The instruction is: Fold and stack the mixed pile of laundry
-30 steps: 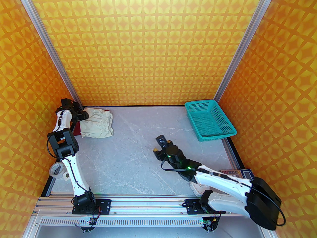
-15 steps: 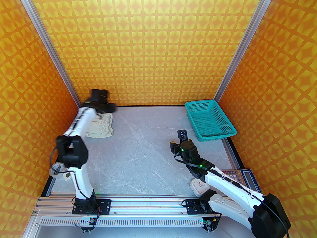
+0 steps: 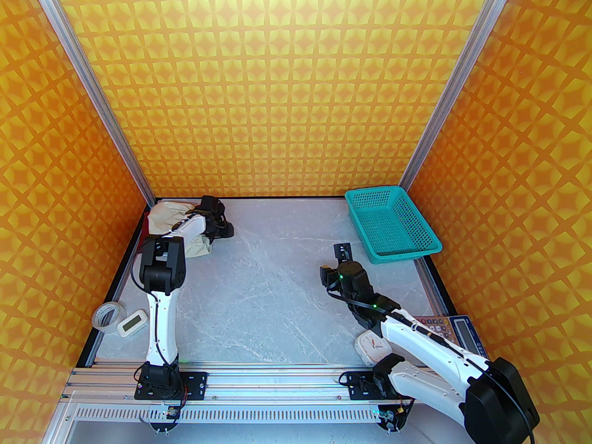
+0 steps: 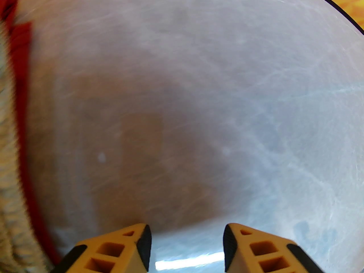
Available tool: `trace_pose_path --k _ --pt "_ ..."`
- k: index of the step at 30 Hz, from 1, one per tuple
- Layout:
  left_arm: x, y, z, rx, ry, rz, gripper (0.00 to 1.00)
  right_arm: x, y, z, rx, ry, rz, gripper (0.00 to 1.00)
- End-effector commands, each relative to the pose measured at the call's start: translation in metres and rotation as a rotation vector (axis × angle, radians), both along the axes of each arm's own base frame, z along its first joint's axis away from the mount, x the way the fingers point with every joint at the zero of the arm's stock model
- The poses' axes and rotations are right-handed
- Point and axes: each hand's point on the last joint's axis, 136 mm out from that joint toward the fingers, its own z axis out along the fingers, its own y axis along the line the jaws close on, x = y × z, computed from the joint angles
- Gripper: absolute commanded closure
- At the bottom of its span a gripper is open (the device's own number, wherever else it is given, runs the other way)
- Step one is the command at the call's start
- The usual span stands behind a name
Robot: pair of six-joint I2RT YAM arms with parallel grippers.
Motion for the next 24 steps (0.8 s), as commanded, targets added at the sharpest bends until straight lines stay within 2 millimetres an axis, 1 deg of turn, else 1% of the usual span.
trace_pose_path --k 1,3,4,6,8,11,13,15,18,19,21,22,24 --pt "0.0 0.04 0.014 0.019 -0.014 0.092 0.55 0.007 -0.001 0.008 0.029 0.001 -0.014 0.3" --pt "-0.003 0.055 0.014 0.047 0.008 0.108 0.54 0.011 -0.009 0.01 0.019 0.004 -0.049 0.31" --pt "-0.005 0.062 0.012 0.048 0.023 0.118 0.54 0.014 -0.018 0.01 0.012 0.006 -0.084 0.31" --pt "-0.008 0.073 0.009 0.052 0.038 0.133 0.54 0.018 -0.045 0.008 -0.003 0.023 -0.199 0.33" --pt "-0.012 0.085 0.009 0.05 0.042 0.158 0.54 0.02 -0.066 0.006 0.024 0.036 -0.273 0.34" --pt "-0.014 0.09 0.019 0.052 0.011 0.152 0.54 0.024 -0.088 0.004 0.041 0.023 -0.331 0.34" --pt "-0.015 0.084 0.033 0.044 -0.013 0.128 0.52 0.031 -0.1 0.005 0.038 -0.02 -0.361 0.32" --pt "-0.017 0.076 0.053 0.044 -0.053 0.104 0.48 0.039 -0.106 0.007 0.049 -0.048 -0.351 0.3" --pt "-0.023 0.052 0.096 0.043 -0.147 0.045 0.43 0.049 -0.111 0.014 -0.001 -0.143 -0.312 0.25" --pt "-0.028 0.043 0.11 0.043 -0.177 0.026 0.42 0.051 -0.114 0.011 -0.02 -0.18 -0.306 0.24" --pt "-0.042 0.027 0.133 0.03 -0.217 0.005 0.4 0.053 -0.123 -0.003 0.001 -0.203 -0.325 0.22" --pt "-0.051 0.02 0.142 0.02 -0.226 0.004 0.4 0.056 -0.123 -0.011 0.029 -0.202 -0.311 0.22" --pt "-0.076 0.011 0.15 0.003 -0.242 -0.001 0.39 0.061 -0.116 -0.011 0.059 -0.232 -0.258 0.19"
